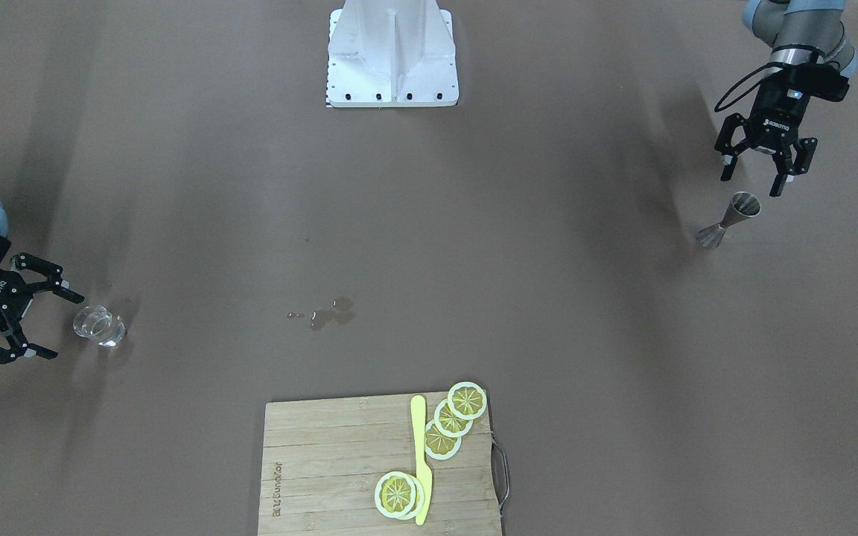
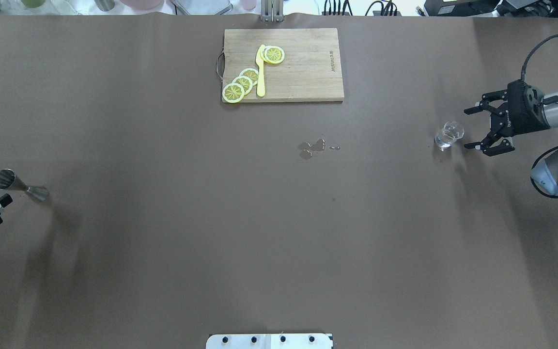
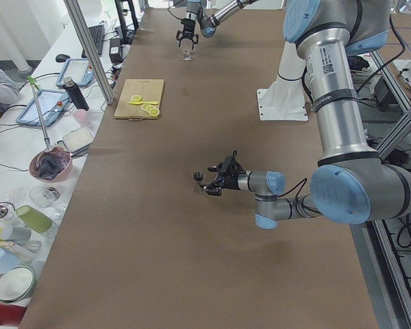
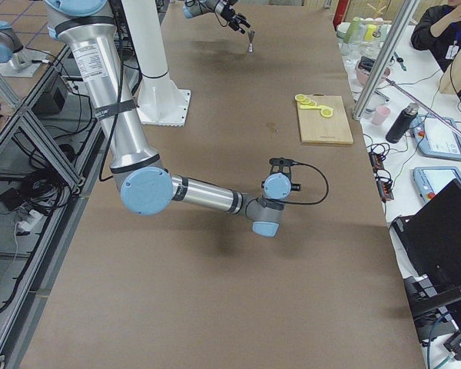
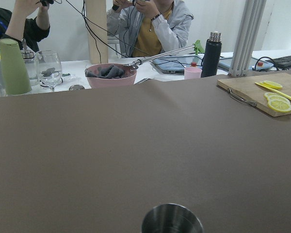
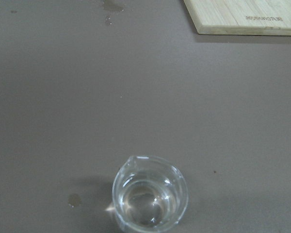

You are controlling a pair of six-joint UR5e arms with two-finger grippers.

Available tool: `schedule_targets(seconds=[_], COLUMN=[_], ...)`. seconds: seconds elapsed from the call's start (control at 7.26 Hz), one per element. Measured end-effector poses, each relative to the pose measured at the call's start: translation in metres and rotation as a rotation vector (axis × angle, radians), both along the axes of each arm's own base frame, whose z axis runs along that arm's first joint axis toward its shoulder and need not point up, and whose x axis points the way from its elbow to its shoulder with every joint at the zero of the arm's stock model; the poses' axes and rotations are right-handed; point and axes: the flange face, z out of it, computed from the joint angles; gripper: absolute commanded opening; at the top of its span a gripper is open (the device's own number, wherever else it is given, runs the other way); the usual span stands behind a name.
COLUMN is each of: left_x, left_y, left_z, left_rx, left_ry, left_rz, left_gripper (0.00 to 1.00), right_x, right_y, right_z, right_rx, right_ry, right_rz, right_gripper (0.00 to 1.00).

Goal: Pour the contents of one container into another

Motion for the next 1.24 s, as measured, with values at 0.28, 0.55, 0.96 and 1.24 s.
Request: schedule_targets(seconds=[0.28,0.55,0.96,1.24], left_x=[0.003,0.012,0.033,0.050], left_y=[0.003,0.009,0.014,0.008], left_z=[0.011,0.016,0.021,0.029], left_rx=[-0.002,-0.009,-0.051,-0.089], left_ry=[-0.024,-0.022,-0.011,-0.096], left_rz=[-0.025,-0.038,-0.061,-0.176], left_gripper=[0.88,0.87,0.85,0.81], right_x=[-0.008,-0.016,-0.032,-0.035], right_y=[-0.006,-0.005,-0.002,0.001], right_z=[-0.003,-0.006,-0.013,-0.011], right_rx=[0.000,0.008,0.015,0.012], right_ry=[0.000,-0.007,-0.018,-0.018], right_rz=[-0.007,-0.019,-0.044,-0.054], right_gripper=[0.98,0.98,0.94,0.94])
